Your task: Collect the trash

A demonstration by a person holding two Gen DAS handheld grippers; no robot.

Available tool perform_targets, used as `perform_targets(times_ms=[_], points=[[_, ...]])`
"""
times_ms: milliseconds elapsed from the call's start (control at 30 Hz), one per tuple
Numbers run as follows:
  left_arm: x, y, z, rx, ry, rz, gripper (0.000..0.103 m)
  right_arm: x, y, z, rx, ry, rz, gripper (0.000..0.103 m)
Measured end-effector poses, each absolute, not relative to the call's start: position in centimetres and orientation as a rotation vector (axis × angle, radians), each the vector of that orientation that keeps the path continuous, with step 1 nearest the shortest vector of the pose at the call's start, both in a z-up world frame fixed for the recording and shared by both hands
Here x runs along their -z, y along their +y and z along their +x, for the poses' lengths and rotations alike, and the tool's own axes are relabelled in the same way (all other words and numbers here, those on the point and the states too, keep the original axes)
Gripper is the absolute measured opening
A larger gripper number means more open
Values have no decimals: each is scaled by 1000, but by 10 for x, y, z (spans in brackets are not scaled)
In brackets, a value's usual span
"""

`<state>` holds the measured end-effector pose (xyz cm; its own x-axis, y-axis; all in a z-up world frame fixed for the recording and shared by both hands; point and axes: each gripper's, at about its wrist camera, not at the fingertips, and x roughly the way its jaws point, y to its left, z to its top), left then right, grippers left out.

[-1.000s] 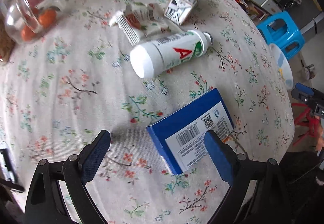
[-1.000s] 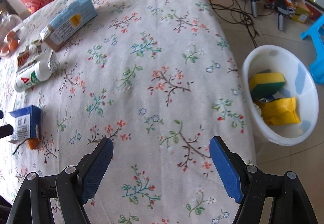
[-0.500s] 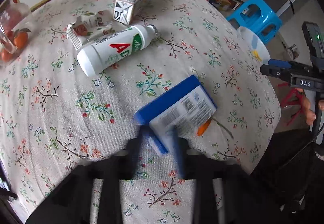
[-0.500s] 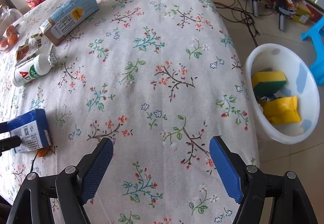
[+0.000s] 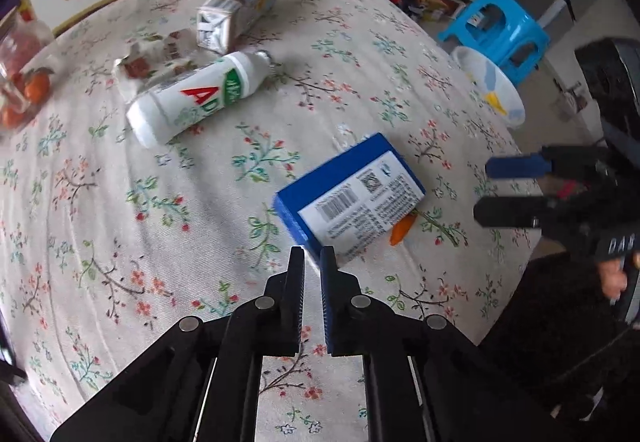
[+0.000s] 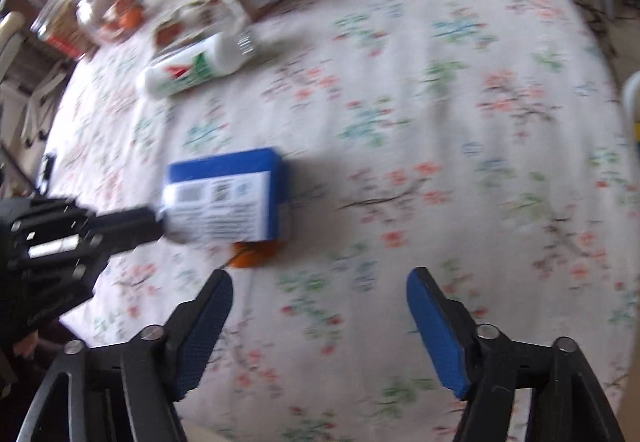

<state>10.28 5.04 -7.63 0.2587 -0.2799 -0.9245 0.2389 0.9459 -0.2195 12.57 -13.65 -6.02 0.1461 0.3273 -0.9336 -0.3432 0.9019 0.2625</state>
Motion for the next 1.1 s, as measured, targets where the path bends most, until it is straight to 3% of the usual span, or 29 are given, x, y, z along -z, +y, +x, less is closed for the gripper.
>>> perform_targets(times_ms=[33, 100, 167, 333, 400, 467, 567, 1000, 1100], points=[[76, 55, 104, 329, 1265, -46, 20, 61, -132, 125, -494, 1344, -13, 69], [75, 63, 102, 292, 1256, -57, 61, 64, -126, 124, -508, 1352, -4, 66], [71, 71, 100, 262, 1233, -74, 71, 66, -120, 125, -514, 1360, 9, 62], [69, 76, 98, 245, 1226, -77, 71, 77, -108, 129, -525, 1391, 40, 49], [70, 75, 98, 244, 1227, -62, 71, 84, -103, 130, -531, 1407, 35, 39], [70, 71, 98, 259, 1228, -52, 71, 89, -99, 128, -538, 1419, 12, 16], [69, 63, 98, 276, 1224, -38, 71, 89, -99, 123, -549, 1411, -23, 6], [76, 31, 112, 292, 1234, 51, 71, 77, -148, 106, -499, 1358, -100, 4], [75, 35, 115, 272, 1235, 38, 71, 69, -160, 112, -475, 1340, -46, 12]])
